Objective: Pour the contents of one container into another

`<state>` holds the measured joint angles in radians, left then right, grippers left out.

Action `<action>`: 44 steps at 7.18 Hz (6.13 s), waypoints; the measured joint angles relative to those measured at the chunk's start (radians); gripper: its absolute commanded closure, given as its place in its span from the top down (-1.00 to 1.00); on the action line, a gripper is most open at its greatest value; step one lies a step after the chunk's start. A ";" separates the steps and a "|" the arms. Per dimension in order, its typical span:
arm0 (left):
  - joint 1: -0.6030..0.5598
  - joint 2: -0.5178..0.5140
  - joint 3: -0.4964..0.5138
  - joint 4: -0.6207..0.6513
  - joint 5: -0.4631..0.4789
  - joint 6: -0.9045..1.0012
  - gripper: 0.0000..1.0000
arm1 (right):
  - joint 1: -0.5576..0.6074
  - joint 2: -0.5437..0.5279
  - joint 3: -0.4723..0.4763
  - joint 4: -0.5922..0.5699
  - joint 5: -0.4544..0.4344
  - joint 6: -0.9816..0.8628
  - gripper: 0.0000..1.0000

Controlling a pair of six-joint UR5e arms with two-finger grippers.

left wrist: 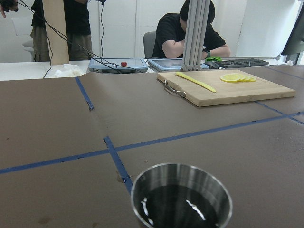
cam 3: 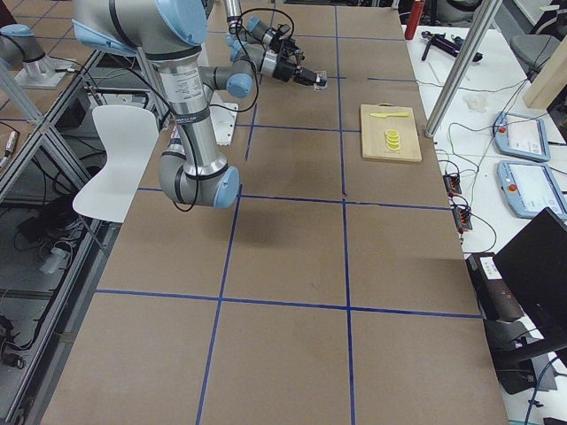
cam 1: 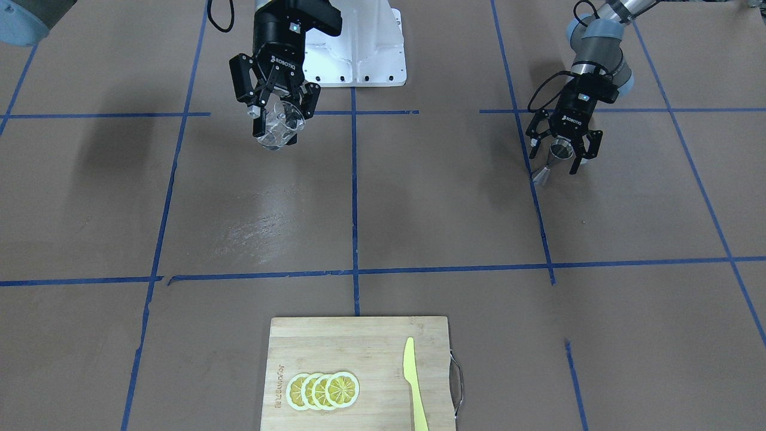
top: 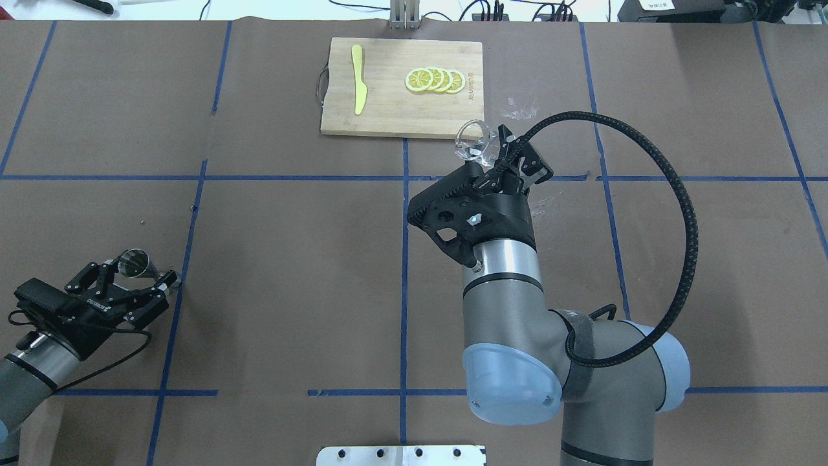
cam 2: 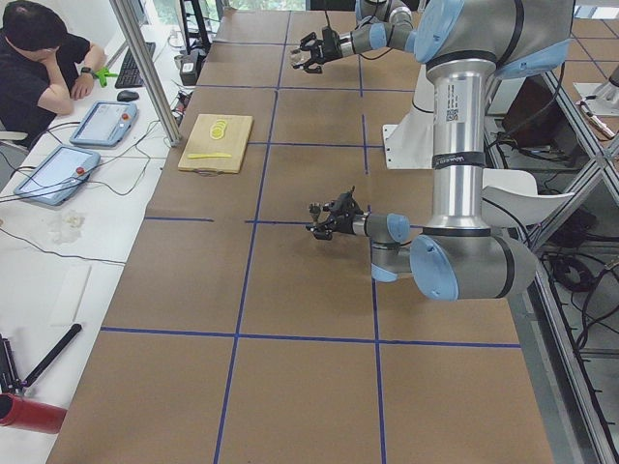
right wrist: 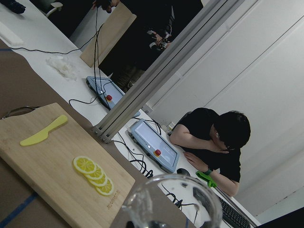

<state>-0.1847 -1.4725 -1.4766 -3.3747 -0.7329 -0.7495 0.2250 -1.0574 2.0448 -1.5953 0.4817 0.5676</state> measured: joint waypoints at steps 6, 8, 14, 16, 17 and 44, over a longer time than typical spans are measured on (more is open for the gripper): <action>-0.003 0.005 -0.080 -0.008 0.115 0.005 0.99 | 0.000 0.000 0.000 0.000 0.000 0.000 -1.00; -0.016 0.020 -0.161 -0.025 0.060 0.099 0.99 | 0.000 0.000 0.000 0.000 0.000 0.000 -1.00; -0.808 0.040 -0.184 0.241 -1.040 0.428 0.99 | -0.001 0.000 -0.001 0.000 0.000 0.002 -1.00; -1.013 0.008 -0.188 0.497 -1.215 0.531 1.00 | -0.001 -0.002 -0.002 0.000 0.000 0.002 -1.00; -1.067 -0.001 -0.188 0.604 -1.236 0.564 1.00 | -0.001 -0.002 -0.002 0.000 0.000 0.002 -1.00; -1.433 -0.086 -0.131 1.740 -1.596 0.849 1.00 | 0.003 -0.422 -0.010 0.409 0.058 0.516 -1.00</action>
<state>-1.6179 -1.5589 -1.6073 -1.6352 -2.3294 0.0996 0.2280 -1.4792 2.0348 -1.1859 0.5398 1.0835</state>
